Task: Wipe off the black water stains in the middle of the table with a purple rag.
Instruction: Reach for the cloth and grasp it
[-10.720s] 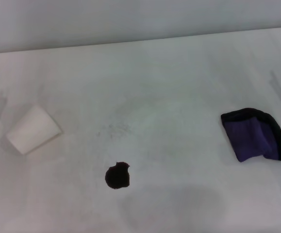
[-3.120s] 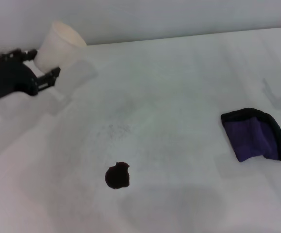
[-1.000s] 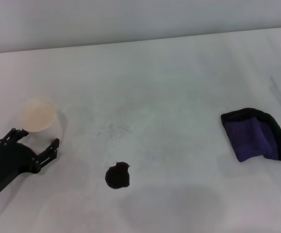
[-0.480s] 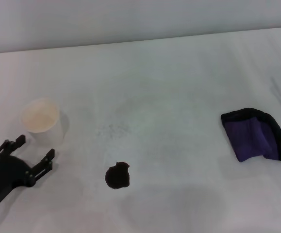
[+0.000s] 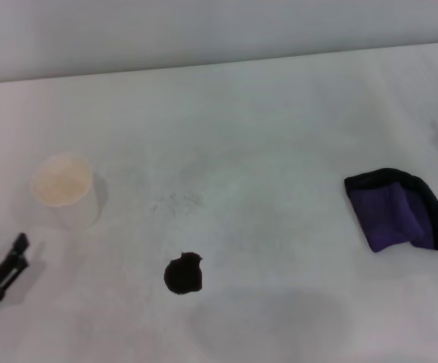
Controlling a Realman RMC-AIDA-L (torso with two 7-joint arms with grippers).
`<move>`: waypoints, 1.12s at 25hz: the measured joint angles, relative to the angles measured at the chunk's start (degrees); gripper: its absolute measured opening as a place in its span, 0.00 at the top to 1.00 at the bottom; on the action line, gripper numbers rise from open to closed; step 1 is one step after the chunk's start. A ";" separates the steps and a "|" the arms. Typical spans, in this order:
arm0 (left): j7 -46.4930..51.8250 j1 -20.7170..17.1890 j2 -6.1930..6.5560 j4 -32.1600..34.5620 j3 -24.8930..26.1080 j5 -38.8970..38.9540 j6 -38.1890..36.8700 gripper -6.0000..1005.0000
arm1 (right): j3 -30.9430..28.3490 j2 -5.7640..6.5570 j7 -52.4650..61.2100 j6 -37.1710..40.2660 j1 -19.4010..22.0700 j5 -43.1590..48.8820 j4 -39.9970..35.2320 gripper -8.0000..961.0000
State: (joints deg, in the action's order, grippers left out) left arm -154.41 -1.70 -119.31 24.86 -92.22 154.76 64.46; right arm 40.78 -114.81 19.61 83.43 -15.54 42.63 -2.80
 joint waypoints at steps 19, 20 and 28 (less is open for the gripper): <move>-0.48 4.45 0.28 -6.36 2.31 6.15 3.76 0.16 | 9.08 13.61 91.46 1.47 -0.96 36.30 -26.22 0.11; -0.51 4.81 0.31 -6.63 2.32 6.18 3.77 0.16 | 9.08 14.75 94.76 3.00 -2.12 40.27 -26.71 0.11; -0.54 7.33 0.72 -7.09 3.02 6.17 3.81 0.16 | 8.95 19.57 111.58 20.09 -14.28 71.41 -30.13 0.12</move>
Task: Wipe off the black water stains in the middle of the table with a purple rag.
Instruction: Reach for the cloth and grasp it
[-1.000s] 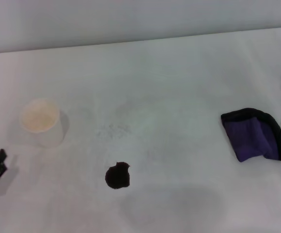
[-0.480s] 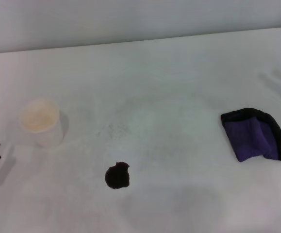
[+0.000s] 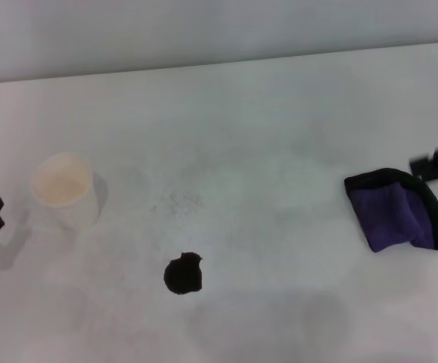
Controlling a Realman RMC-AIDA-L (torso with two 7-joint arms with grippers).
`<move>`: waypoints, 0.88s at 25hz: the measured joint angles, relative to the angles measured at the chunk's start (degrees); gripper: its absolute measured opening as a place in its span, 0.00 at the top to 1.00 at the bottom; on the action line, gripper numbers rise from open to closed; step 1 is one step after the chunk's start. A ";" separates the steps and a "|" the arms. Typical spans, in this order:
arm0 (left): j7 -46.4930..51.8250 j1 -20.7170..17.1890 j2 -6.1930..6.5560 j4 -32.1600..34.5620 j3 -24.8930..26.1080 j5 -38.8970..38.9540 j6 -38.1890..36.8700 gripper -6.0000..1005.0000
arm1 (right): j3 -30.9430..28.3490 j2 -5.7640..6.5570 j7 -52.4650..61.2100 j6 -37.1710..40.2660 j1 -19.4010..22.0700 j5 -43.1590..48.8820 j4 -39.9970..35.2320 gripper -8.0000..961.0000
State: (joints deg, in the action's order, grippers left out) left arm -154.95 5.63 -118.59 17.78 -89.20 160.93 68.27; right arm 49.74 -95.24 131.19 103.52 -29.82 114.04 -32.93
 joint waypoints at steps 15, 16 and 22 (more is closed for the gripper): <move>-1.19 6.78 0.09 -2.80 2.37 -0.31 -1.61 0.16 | -6.53 -14.44 8.32 -3.86 -10.14 44.06 -16.16 0.16; -1.20 6.83 0.11 -2.80 2.40 -0.20 -1.71 0.16 | -6.45 -15.01 8.33 -5.17 -10.83 45.61 -16.15 0.17; -2.19 7.60 0.19 -2.97 2.43 -0.05 -2.10 0.16 | -5.94 -16.79 8.38 -9.61 -13.29 49.57 -14.53 0.19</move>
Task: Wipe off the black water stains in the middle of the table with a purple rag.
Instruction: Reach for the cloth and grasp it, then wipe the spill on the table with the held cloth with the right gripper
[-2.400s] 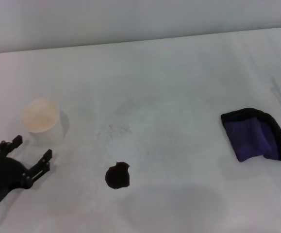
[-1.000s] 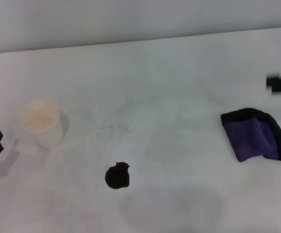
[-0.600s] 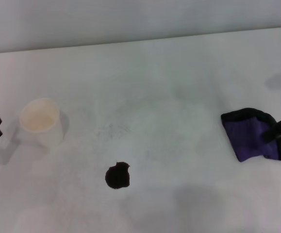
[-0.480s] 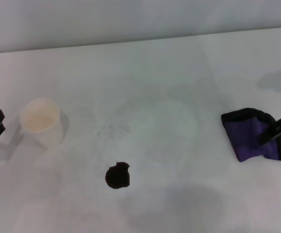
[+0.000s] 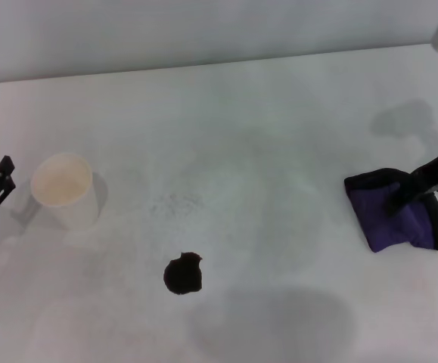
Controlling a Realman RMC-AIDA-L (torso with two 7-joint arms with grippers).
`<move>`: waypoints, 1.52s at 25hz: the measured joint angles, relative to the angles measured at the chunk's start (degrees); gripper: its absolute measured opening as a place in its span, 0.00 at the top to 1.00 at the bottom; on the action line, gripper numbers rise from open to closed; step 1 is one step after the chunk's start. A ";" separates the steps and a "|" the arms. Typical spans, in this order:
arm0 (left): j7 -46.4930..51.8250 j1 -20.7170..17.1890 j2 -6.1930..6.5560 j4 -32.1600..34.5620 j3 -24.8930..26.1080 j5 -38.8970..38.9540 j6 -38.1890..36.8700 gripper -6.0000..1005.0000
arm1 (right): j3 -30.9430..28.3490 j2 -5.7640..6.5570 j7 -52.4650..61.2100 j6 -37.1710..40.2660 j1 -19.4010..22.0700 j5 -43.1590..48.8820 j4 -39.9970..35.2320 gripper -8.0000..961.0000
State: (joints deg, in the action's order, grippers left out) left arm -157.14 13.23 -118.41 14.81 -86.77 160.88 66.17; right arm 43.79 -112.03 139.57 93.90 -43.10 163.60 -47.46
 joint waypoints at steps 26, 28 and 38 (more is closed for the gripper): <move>-0.56 -0.30 -0.08 -0.13 1.52 -0.05 -0.09 0.17 | 6.64 -3.12 0.33 -5.72 -3.23 7.26 5.85 0.36; -0.55 -0.31 -0.08 -0.13 1.52 -0.01 -0.08 0.17 | 8.64 -3.15 1.06 -6.40 -3.27 7.17 6.17 0.44; -0.53 -0.44 -0.17 -0.25 2.65 -0.20 -0.08 0.17 | 12.58 -3.30 2.94 -7.28 -3.40 7.26 5.85 0.61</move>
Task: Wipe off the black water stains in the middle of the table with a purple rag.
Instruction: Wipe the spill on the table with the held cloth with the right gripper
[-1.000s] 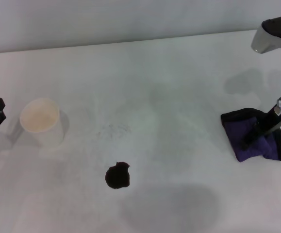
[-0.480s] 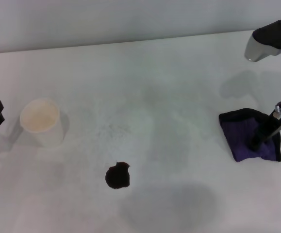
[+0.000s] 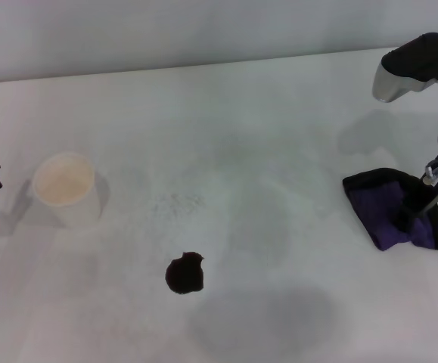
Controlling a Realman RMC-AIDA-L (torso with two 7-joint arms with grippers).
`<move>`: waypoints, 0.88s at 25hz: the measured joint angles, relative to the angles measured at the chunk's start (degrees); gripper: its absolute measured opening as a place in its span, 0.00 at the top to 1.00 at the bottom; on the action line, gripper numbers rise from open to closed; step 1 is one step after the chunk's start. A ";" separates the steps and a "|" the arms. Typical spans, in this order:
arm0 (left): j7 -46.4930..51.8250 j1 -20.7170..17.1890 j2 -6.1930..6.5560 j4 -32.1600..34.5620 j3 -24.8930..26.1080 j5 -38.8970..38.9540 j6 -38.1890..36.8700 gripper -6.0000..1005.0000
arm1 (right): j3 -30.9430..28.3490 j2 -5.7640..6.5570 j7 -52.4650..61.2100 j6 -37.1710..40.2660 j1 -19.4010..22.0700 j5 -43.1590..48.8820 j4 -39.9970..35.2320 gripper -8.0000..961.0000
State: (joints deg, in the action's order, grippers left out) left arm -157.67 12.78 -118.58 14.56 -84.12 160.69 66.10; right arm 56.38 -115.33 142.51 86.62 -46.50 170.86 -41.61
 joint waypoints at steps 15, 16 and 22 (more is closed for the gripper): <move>0.00 -0.04 -0.14 -0.06 0.20 -0.10 0.00 0.17 | 2.66 -0.69 0.06 5.62 0.03 -6.39 -6.06 0.86; 0.00 -0.03 -0.15 -0.06 0.19 -0.10 0.00 0.17 | 4.01 -0.77 0.06 5.82 0.03 -7.91 -6.22 0.86; 0.00 -0.04 -0.16 -0.06 0.18 0.17 0.00 0.17 | 17.04 -0.86 3.31 3.96 0.39 -19.33 -7.76 0.86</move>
State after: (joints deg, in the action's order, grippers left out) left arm -157.67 12.75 -118.74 14.50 -83.94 160.86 66.10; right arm 73.42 -116.19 145.82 90.57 -46.11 151.54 -49.37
